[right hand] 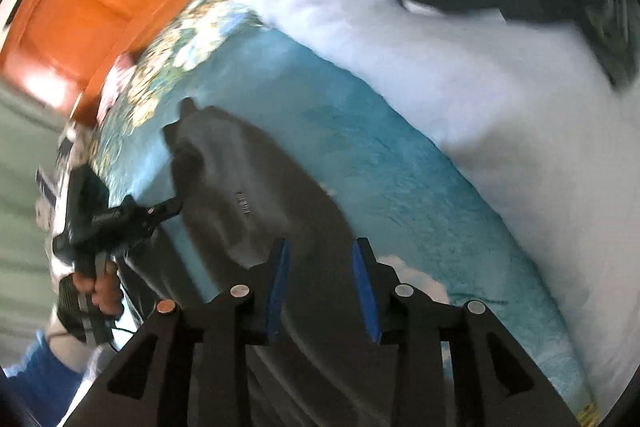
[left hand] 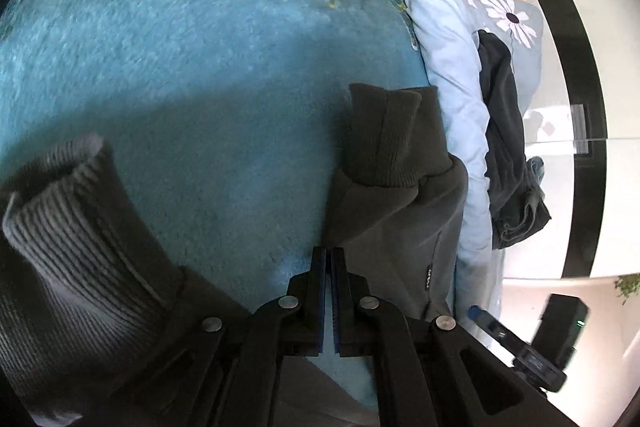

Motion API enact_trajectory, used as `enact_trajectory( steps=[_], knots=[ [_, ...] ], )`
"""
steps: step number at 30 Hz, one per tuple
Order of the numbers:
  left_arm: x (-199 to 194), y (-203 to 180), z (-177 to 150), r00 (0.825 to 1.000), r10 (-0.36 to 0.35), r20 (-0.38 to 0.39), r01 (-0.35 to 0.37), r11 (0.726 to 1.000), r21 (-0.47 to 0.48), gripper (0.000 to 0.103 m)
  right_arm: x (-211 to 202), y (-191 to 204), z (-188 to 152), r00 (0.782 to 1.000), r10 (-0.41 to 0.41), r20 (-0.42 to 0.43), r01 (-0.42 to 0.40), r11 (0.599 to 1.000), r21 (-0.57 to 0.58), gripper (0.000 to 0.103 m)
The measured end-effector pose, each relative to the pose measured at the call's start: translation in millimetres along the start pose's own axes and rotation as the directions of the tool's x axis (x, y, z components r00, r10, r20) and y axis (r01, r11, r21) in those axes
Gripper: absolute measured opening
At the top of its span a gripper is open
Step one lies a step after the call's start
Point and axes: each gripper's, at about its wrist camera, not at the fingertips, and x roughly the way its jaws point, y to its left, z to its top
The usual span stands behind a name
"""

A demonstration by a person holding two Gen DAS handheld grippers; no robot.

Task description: Fold clothes

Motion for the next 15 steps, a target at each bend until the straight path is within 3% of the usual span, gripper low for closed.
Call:
enact_trajectory(
  steps=[2,4,7,8,9,10,12,15],
  knots=[
    [-0.3,-1.8,-0.2,1.0,0.006,-0.003,-0.006,1.0,0.007,0.003,10.0,-5.2,-3.6,0.999,-0.01,-0.039,0.01,1.0,0.015,0.035],
    [0.7,-3.2,0.8,1.0,0.011,-0.008,-0.01,1.0,0.013,0.003,17.5,-4.5,-9.9,0.997,-0.023,-0.073,0.022,1.0,-0.009,0.043],
    [-0.1,-0.8,0.5,1.0,0.007,-0.011,-0.007,1.0,0.008,0.003,24.5,-0.8,-16.4,0.993,-0.079,-0.088,0.073,0.995,-0.061,0.042],
    [0.0,-0.9,0.3,1.0,0.008,-0.01,-0.007,1.0,0.009,0.003,28.1,-0.2,-15.7,0.993,-0.086,-0.086,0.081,0.995,-0.061,0.037],
    [-0.1,-0.7,0.1,1.0,0.006,-0.01,-0.005,1.0,0.009,0.003,27.4,-0.5,-15.6,0.992,-0.093,-0.083,0.089,0.995,-0.051,0.016],
    [-0.3,-0.5,-0.1,1.0,0.004,-0.009,-0.003,1.0,0.009,0.003,26.1,-0.1,-14.7,0.991,-0.103,-0.083,0.099,0.994,-0.051,0.005],
    [-3.3,-1.4,0.2,1.0,-0.012,-0.005,0.012,1.0,0.009,0.003,19.9,4.8,-10.1,0.987,-0.148,-0.066,0.142,0.986,-0.084,0.003],
    [-13.4,-7.4,0.0,0.997,-0.079,0.02,0.078,0.996,0.035,0.003,-11.1,5.5,12.9,0.969,-0.242,0.051,0.245,0.966,-0.087,0.003]
  ],
)
